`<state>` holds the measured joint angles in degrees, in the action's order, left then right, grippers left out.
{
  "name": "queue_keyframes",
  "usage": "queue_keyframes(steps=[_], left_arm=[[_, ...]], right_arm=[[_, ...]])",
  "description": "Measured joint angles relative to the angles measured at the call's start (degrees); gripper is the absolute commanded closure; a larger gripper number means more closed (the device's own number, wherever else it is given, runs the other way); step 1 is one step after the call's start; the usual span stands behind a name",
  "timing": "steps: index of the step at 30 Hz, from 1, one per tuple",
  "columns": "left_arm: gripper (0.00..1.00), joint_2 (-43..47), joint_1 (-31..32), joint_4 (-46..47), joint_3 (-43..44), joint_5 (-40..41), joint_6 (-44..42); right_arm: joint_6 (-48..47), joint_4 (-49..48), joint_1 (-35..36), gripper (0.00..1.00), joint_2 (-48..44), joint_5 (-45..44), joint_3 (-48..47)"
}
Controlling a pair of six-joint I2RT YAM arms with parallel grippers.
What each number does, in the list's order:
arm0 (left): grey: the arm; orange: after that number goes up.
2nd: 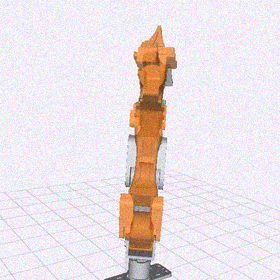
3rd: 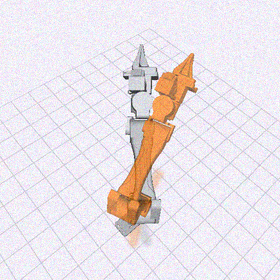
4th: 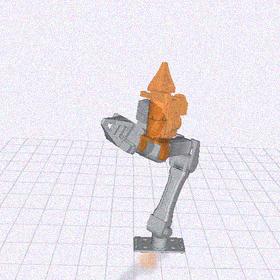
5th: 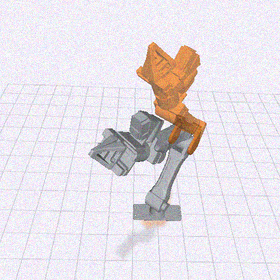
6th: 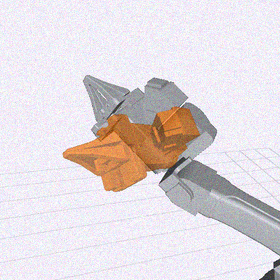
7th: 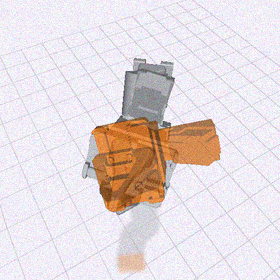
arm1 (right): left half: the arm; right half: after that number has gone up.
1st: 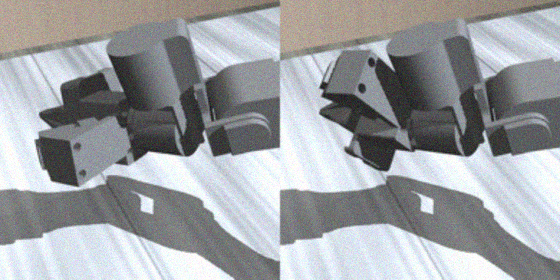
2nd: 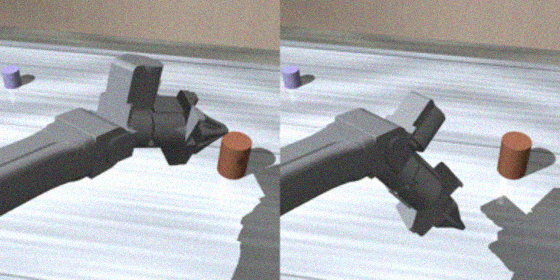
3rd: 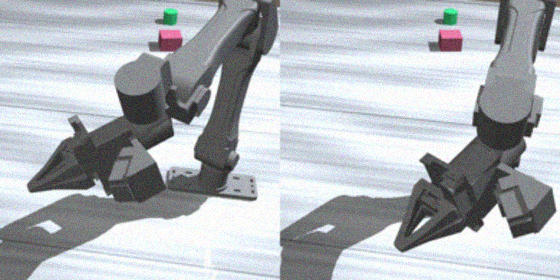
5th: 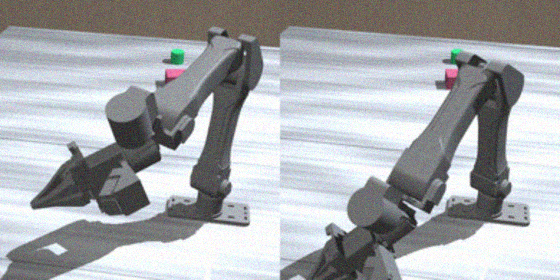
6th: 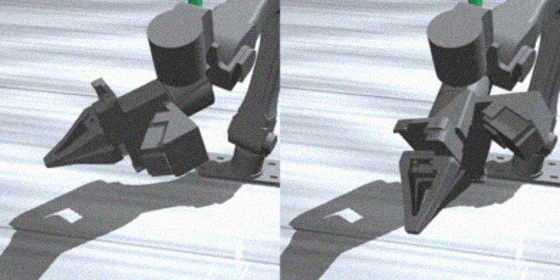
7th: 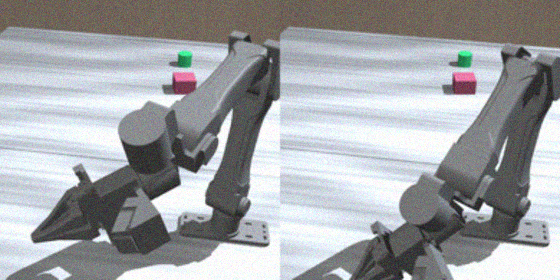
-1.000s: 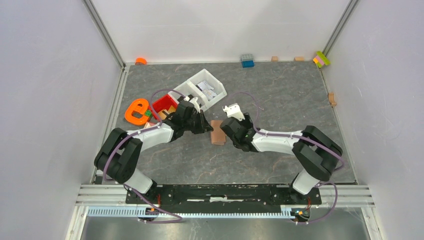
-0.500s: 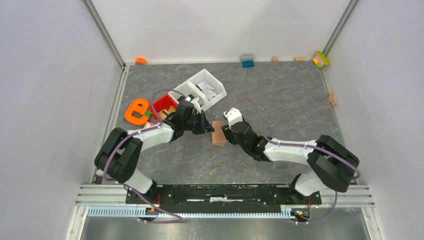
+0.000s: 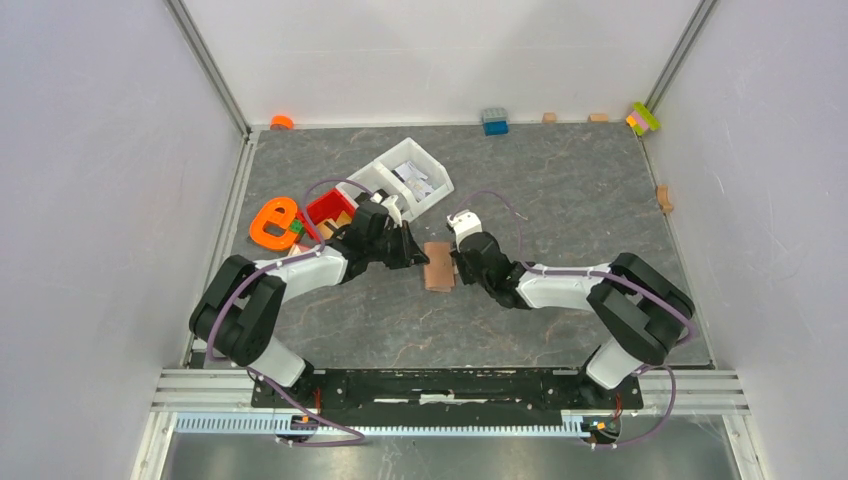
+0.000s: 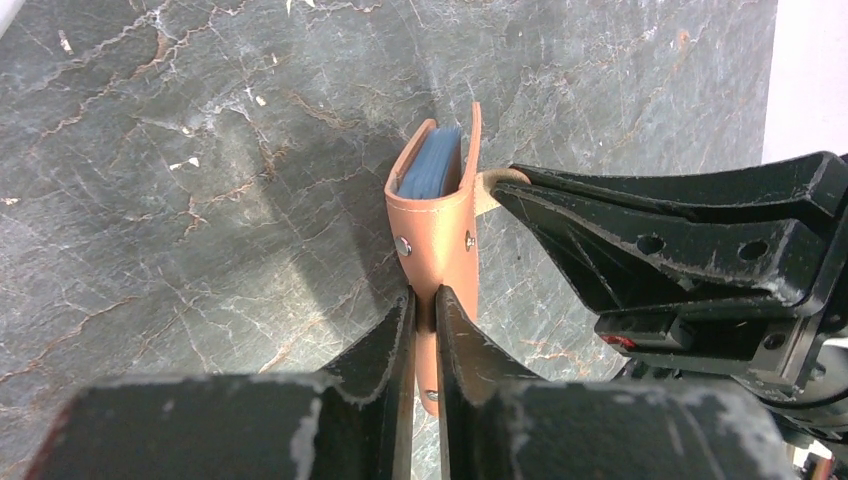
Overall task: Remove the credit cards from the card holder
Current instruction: Open the card holder at the center of the board.
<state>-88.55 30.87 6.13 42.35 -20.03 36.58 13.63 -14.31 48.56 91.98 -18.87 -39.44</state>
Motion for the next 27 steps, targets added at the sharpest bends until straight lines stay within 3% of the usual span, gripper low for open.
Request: queue_keyframes(steps=[2, 6, 8, 10, 15, 21, 24, 27], left_arm=[[0.76, 0.0, 0.0, 0.0, 0.0, 0.0, 0.0], [0.52, 0.0, 0.0, 0.0, 0.0, -0.1, -0.2], [0.2, 0.0, 0.0, 0.0, 0.0, 0.0, -0.4], [0.01, 0.0, 0.0, 0.0, 0.0, 0.0, -1.2], [0.0, 1.1, 1.0, 0.9, -0.7, -0.2, -1.7], [0.0, 8.8, 1.9, 2.4, -4.2, 1.5, -1.9], [0.0, 17.0, 1.9, 2.9, -7.3, 7.2, -1.6], [0.0, 23.5, 1.9, 4.3, -10.5, 15.9, 1.4]], right_arm=[[0.3, 0.0, -0.6, 1.0, 0.0, 1.2, 0.0], [0.3, -0.7, -0.7, 1.0, -0.7, 3.1, 0.4], [0.3, -1.8, -0.7, 1.0, -3.1, 4.2, 2.0], [0.3, -3.1, -0.7, 1.0, -6.2, 5.6, 4.2], [0.1, -8.8, -0.7, 1.0, -14.8, 10.7, 10.3], [0.0, -12.8, -0.7, 1.0, -17.9, 14.2, 12.9], [0.0, -13.6, -0.7, 0.98, -18.2, 14.8, 13.1], [-0.1, -14.4, -0.7, 0.87, -18.6, 15.6, 13.4]])
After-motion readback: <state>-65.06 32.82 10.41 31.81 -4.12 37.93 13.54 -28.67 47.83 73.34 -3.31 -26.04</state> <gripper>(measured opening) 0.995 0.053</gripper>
